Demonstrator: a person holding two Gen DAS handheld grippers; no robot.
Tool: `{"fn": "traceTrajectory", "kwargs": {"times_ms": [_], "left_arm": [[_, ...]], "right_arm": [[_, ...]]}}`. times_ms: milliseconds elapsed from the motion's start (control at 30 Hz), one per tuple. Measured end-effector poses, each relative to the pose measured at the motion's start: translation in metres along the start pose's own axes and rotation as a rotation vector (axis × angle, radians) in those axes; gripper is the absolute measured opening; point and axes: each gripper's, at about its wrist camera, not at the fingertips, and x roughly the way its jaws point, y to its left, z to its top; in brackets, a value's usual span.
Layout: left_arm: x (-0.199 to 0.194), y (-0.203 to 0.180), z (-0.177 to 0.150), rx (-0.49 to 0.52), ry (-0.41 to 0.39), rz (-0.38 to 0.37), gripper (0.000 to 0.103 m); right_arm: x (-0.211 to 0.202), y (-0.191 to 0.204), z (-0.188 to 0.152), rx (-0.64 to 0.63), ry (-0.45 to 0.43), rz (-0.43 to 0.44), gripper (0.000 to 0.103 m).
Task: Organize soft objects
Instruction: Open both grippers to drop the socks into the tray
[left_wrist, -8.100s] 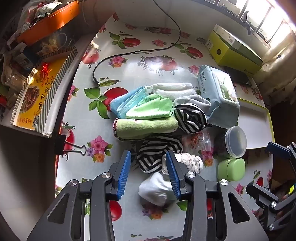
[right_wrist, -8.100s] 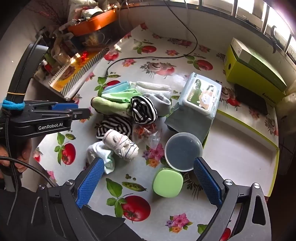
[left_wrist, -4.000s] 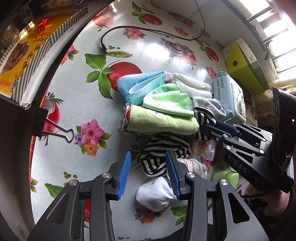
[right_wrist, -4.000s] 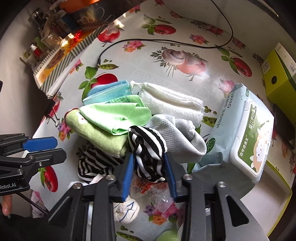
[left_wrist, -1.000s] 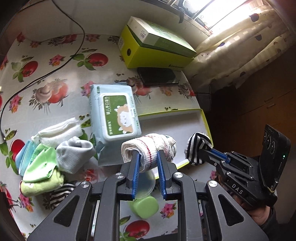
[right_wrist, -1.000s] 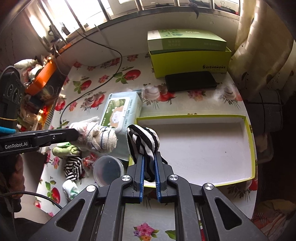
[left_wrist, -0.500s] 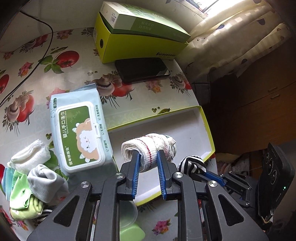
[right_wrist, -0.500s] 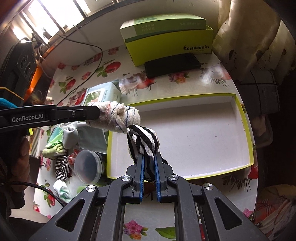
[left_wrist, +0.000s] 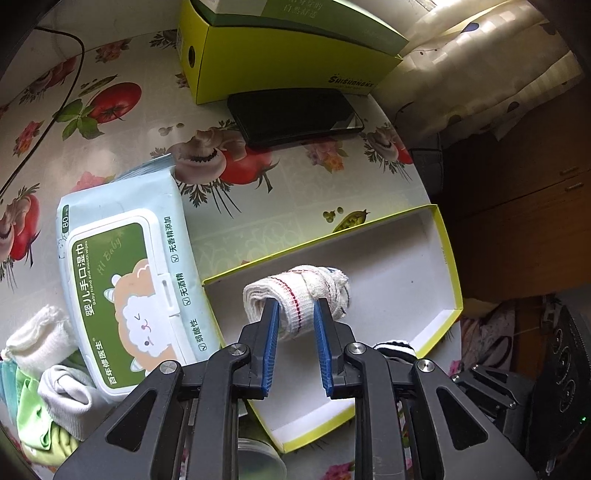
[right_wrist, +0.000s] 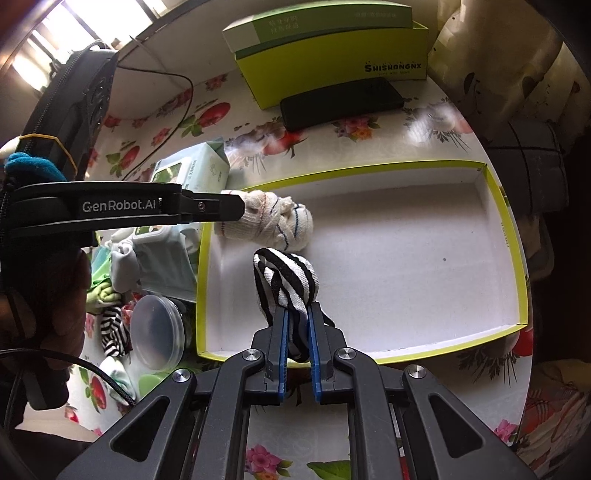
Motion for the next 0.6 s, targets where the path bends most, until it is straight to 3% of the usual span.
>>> {"fn": "traceTrajectory", "kwargs": {"times_ms": [267,600], "left_arm": [[-0.026,0.008,-0.001,-0.025,-0.048,0.029,0.021],[-0.069,0.023,-0.014,-0.043,-0.118,0.036,0.022]], "right_arm": [[0.017,0.011,0.006,-0.025,0.037,0.033,0.01],[0.036,0.032,0.004,-0.032,0.116,0.145,0.014]]}}
